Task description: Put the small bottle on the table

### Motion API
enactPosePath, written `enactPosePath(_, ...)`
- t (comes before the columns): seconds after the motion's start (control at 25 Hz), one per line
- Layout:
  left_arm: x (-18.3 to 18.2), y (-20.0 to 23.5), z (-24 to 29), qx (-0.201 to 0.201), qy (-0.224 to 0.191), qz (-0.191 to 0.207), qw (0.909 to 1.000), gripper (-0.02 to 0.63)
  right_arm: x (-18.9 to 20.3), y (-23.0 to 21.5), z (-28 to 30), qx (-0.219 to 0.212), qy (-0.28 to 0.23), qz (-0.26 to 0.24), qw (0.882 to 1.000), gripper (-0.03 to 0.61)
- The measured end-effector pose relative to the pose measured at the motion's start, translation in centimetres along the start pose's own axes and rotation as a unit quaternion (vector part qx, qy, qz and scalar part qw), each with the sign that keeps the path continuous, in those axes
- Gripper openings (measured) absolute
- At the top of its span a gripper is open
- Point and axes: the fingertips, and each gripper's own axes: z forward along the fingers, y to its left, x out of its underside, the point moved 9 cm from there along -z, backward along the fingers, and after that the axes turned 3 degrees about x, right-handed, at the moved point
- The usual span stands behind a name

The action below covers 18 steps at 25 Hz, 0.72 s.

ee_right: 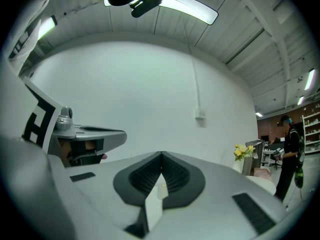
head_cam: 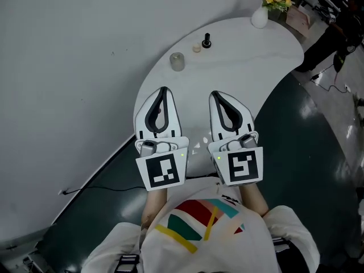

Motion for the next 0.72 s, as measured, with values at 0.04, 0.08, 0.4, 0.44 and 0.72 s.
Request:
enactPosePath(0.04,0.1,-0.1,0.0,0.001,0.001,0.001,1.0000,0.015,0.0,0.1,-0.1,0.001,-0.003,-0.005,1.000,0.012)
enactPosePath(0.08,0.1,-0.1,0.1,0.003,0.002,0.002,1.0000,0.015,0.0,0.1,-0.2,0.002,-0.003,-0.008,1.000,0.012)
enactPosePath(0.4,-0.1,-0.8,0.2,0.012,-0.003,0.000,0.9999,0.015,0.2,-0.2,-0.4,0.012,0.000,-0.012,1.000,0.011)
enactPosePath(0.44,-0.1,-0.9,0.2,0.013,-0.001,-0.001,0.9999,0.015,0.2,-0.3,-0.4,0.013,0.000,-0.011,1.000,0.011)
enactPosePath(0.72,0.2,-1.0,0.0,0.016,0.004,-0.001,0.9999,0.015,0.5,-0.5,-0.5,0.013,0.004,-0.003,1.000,0.012)
